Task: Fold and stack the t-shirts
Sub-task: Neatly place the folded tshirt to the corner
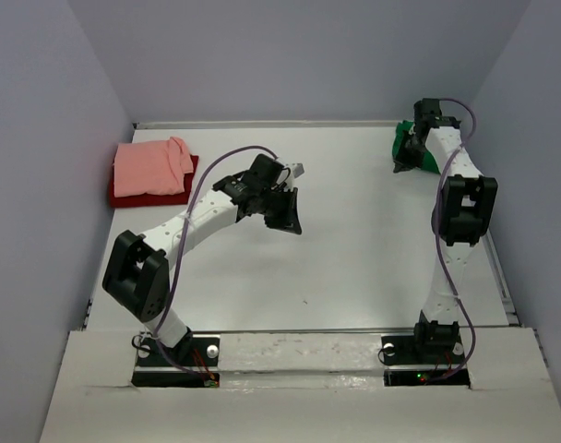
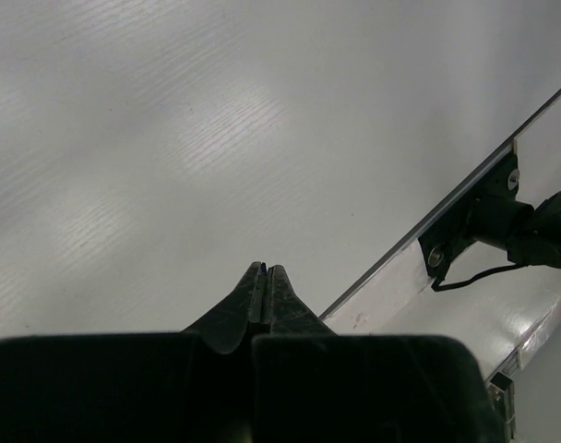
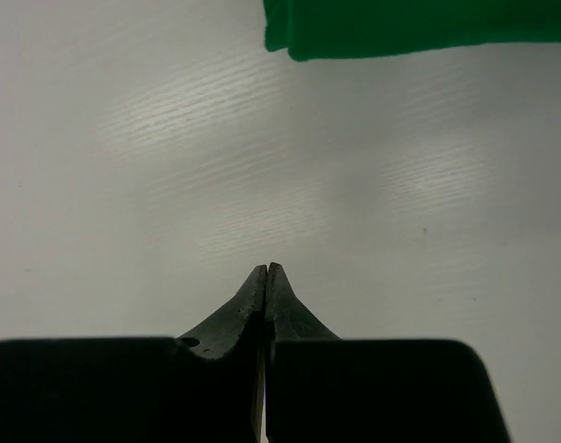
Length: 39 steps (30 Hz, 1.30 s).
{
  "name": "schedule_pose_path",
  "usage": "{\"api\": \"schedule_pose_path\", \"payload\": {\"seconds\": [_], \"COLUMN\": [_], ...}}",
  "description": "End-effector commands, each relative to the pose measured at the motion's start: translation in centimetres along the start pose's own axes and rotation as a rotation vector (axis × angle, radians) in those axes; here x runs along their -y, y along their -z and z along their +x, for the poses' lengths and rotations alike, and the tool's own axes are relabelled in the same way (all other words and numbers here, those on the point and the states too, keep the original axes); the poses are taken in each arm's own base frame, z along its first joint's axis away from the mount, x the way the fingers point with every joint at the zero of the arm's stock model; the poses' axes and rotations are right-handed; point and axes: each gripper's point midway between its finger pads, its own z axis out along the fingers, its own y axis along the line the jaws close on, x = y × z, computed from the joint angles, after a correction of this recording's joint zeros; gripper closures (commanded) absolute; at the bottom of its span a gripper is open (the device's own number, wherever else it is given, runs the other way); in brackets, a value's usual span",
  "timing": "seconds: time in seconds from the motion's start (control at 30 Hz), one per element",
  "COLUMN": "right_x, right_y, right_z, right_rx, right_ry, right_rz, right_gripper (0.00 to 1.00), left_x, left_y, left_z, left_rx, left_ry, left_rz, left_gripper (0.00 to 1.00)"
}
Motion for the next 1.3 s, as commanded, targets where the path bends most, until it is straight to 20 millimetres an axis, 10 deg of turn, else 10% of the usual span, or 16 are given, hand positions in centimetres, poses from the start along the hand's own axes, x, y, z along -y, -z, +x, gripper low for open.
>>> {"api": "schedule_pose_path", "payload": {"seconds": [0.0,1.27], "right_x": [2.9,15.7], "right_y": [3.2,-1.2], "right_z": [-1.2,-4.9], "right_rx": [0.069,0.049], "right_ry": [-0.010,-0.243], "right_rz": [0.164,0.373], "right_gripper": [1.00,1.00], "left_x": [2.1,1.4], "left_y": [2.2,4.2], "left_z": [-1.8,-3.4], "left_rx": [0.070,0.079], "left_ry": [-0.059,-0.095], "left_rz": [0.038,0.021], "left_gripper": [0.98,0.98]}}
